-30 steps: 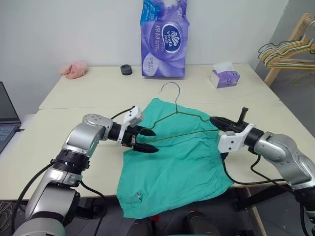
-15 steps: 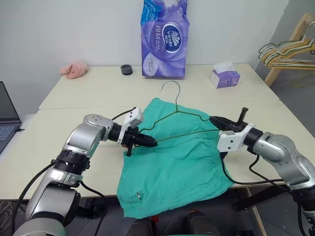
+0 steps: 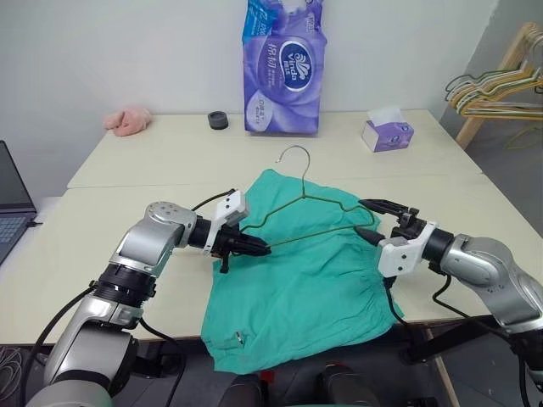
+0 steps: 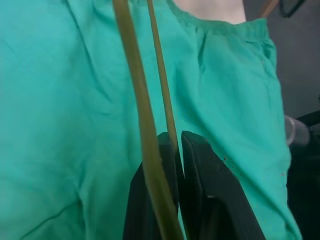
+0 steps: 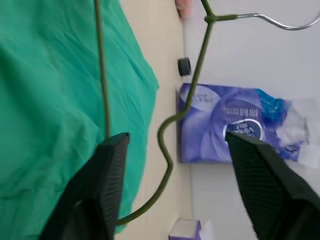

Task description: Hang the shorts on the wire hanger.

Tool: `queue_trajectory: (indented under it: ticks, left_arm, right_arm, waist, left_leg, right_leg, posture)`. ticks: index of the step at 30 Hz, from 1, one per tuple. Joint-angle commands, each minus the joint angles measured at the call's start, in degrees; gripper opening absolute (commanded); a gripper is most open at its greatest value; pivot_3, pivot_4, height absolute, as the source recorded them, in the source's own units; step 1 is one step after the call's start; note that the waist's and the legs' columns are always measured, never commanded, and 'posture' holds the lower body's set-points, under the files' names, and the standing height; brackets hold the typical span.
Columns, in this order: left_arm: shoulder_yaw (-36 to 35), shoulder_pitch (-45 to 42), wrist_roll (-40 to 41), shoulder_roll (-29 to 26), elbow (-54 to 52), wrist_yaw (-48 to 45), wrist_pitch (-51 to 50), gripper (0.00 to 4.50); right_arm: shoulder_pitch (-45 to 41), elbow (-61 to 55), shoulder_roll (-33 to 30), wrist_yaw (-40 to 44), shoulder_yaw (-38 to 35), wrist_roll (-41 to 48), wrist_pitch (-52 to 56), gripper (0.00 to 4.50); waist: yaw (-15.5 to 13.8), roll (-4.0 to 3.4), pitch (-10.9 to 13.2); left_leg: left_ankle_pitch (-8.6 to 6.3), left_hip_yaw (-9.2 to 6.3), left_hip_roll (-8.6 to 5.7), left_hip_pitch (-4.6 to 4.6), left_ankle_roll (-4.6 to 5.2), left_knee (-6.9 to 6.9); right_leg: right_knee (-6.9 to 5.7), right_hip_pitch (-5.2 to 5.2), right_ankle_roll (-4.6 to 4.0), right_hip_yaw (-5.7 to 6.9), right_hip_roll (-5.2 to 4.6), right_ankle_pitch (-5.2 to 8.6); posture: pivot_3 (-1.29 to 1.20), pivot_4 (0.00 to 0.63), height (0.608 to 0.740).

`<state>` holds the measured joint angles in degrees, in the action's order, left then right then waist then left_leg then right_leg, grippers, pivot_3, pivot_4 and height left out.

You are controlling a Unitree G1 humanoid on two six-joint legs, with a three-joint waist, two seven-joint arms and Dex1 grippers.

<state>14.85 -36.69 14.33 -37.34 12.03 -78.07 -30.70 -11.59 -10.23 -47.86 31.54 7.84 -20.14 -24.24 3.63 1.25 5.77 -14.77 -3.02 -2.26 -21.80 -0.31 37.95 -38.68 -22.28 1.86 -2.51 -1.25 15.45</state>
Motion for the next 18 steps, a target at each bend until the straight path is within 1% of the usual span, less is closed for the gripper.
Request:
queue_trajectory:
  ticks: [1,5,7,8,9,10,12,13,16,18]
  left_arm:
    - [-0.48,-0.42,-1.47,0.87,-0.22,2.24,3.63,0.00]
    - [-0.34,-0.35,-3.17,1.10,0.19,3.35,7.63,0.00]
    - [0.20,-0.31,-4.06,0.88,0.13,2.72,10.06,0.00]
    - [0.57,-0.31,-4.69,0.68,0.15,2.38,11.37,0.00]
    - [1.17,-0.24,-5.48,0.34,0.08,1.78,13.01,0.00]
    - [1.79,-0.13,-6.23,-0.03,-0.05,1.10,14.63,0.00]
    - [2.52,-0.06,-6.91,-0.37,-0.31,-0.10,16.67,0.00]
    - [2.70,-0.08,-6.91,-0.39,-0.68,-0.61,17.12,0.00]
    - [3.25,-0.58,-7.48,-0.31,-1.00,-1.27,18.75,0.00]
    - [3.52,-0.78,-7.95,-0.16,-1.09,-1.47,19.69,0.00]
  right_arm:
    - [3.09,-4.81,-0.97,5.46,-3.85,8.97,7.07,3.47]
    - [7.12,-11.52,-0.75,10.54,-8.79,20.61,23.08,3.47]
    - [6.22,-14.87,0.61,10.76,-12.12,28.19,32.99,3.47]
    - [5.72,-16.09,0.28,11.14,-13.29,30.02,36.70,3.47]
    - [5.15,-17.30,-0.84,12.31,-14.18,32.31,41.24,3.47]
    - [4.54,-18.57,-3.31,14.86,-14.18,34.80,46.79,3.47]
    - [2.82,-20.11,-4.81,16.61,-15.17,40.73,55.64,3.47]
    - [2.05,-20.53,-5.44,17.04,-15.16,42.87,59.12,3.47]
    - [0.86,-21.28,-7.35,19.07,-13.52,45.57,64.40,3.47]
    - [-0.42,-21.19,-7.68,19.04,-11.86,45.75,66.51,3.47]
  waist:
    - [-0.20,0.00,0.00]
    - [-0.33,0.01,0.00]
    - [-0.30,0.01,0.00]
    - [-0.20,0.00,0.00]
    - [-0.14,0.00,0.00]
    - [-0.11,-0.03,0.02]
    - [-0.16,-0.05,0.05]
    - [-0.15,-0.04,0.05]
    - [-0.18,-0.04,0.05]
    - [-0.18,-0.04,0.06]
  left_leg:
    - [0.00,0.00,0.00,-0.01,0.00,0.00]
    - [0.00,-0.01,-0.01,-0.01,0.00,0.04]
    - [0.00,-0.02,0.02,0.00,0.00,0.03]
    - [0.00,-0.04,0.05,0.00,0.00,0.03]
    - [0.00,-0.03,0.06,0.01,0.00,0.02]
    - [-0.01,-0.03,0.06,0.02,0.00,0.00]
    - [-0.01,-0.03,0.05,0.01,0.00,0.00]
    - [-0.01,-0.05,0.07,0.01,0.01,0.00]
    - [-0.01,-0.06,0.09,-0.01,0.01,0.00]
    - [-0.02,-0.04,0.08,-0.02,0.02,0.00]
  right_leg:
    - [0.00,0.00,0.00,0.00,0.00,0.00]
    - [0.00,0.02,0.00,0.00,-0.02,0.00]
    - [-0.01,0.02,0.00,0.00,-0.07,0.00]
    - [-0.01,0.02,0.00,0.01,-0.13,-0.01]
    - [-0.01,0.02,-0.01,0.01,-0.13,-0.01]
    - [0.00,0.02,0.00,0.00,-0.13,-0.01]
    - [0.01,0.01,-0.01,0.02,-0.13,0.00]
    - [0.03,0.01,-0.01,0.04,-0.14,-0.01]
    - [0.07,0.01,0.00,0.06,-0.14,0.00]
    - [0.08,0.01,0.01,0.05,-0.15,0.00]
  posture:
    - [-0.12,0.076,0.740]
    - [-0.13,0.076,0.740]
    - [-0.13,0.075,0.740]
    - [-0.13,0.076,0.740]
    - [-0.13,0.076,0.740]
    - [-0.13,0.076,0.740]
    - [-0.14,0.075,0.740]
    - [-0.14,0.075,0.740]
    - [-0.15,0.074,0.740]
    - [-0.15,0.074,0.740]
